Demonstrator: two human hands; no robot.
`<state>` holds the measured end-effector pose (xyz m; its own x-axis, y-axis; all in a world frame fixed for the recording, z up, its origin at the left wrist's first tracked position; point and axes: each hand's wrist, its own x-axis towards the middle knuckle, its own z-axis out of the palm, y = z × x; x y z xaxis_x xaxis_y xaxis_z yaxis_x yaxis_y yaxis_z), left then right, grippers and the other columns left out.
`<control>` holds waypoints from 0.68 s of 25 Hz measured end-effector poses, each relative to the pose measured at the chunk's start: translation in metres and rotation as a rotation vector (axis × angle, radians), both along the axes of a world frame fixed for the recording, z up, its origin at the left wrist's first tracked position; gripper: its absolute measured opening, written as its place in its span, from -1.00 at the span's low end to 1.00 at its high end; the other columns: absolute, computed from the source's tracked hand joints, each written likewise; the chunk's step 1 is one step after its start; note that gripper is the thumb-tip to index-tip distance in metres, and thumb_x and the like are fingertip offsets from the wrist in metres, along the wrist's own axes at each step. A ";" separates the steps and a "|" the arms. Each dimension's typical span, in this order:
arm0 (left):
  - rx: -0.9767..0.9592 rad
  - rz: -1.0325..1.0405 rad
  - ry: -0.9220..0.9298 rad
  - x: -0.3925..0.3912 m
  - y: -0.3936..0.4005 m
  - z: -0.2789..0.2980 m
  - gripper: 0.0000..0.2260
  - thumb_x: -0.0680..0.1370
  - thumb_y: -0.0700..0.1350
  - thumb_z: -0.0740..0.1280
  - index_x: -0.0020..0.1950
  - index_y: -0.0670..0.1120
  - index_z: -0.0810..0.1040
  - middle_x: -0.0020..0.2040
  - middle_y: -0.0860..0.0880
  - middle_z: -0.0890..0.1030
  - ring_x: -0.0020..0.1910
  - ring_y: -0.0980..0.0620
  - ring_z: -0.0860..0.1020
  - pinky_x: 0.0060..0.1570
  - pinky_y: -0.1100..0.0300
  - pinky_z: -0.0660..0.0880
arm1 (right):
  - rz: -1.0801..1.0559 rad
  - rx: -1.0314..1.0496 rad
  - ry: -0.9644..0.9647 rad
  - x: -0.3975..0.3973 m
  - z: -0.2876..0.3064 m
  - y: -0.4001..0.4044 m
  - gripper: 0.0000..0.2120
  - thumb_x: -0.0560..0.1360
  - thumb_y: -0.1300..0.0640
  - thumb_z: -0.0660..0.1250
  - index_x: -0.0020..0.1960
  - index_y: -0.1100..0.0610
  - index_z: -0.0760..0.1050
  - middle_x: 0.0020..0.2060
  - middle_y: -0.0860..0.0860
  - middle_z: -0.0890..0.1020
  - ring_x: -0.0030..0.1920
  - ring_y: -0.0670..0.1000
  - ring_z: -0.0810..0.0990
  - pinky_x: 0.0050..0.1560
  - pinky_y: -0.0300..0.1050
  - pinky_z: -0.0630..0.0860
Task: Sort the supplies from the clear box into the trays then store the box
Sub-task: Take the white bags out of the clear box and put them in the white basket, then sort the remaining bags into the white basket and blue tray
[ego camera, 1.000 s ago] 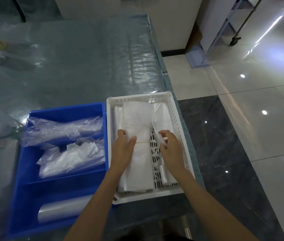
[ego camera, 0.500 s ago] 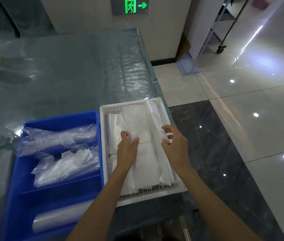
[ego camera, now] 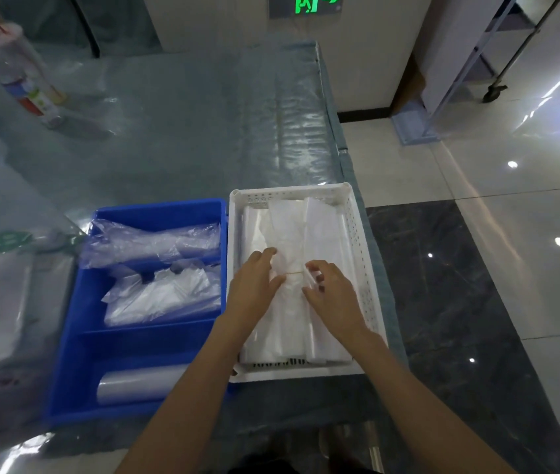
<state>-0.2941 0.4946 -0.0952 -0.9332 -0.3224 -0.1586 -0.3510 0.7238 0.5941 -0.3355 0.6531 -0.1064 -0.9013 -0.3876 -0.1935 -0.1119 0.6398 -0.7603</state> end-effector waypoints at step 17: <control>-0.441 0.123 0.145 0.040 0.010 0.055 -0.64 0.56 -0.12 0.30 0.35 -0.06 0.42 0.29 -0.04 0.50 0.23 -0.05 0.48 0.08 0.07 0.49 | 0.536 0.143 0.276 -0.047 0.067 0.010 -0.70 0.58 0.11 0.25 0.30 0.08 0.40 0.18 0.04 0.54 0.15 0.03 0.51 0.11 -0.19 0.41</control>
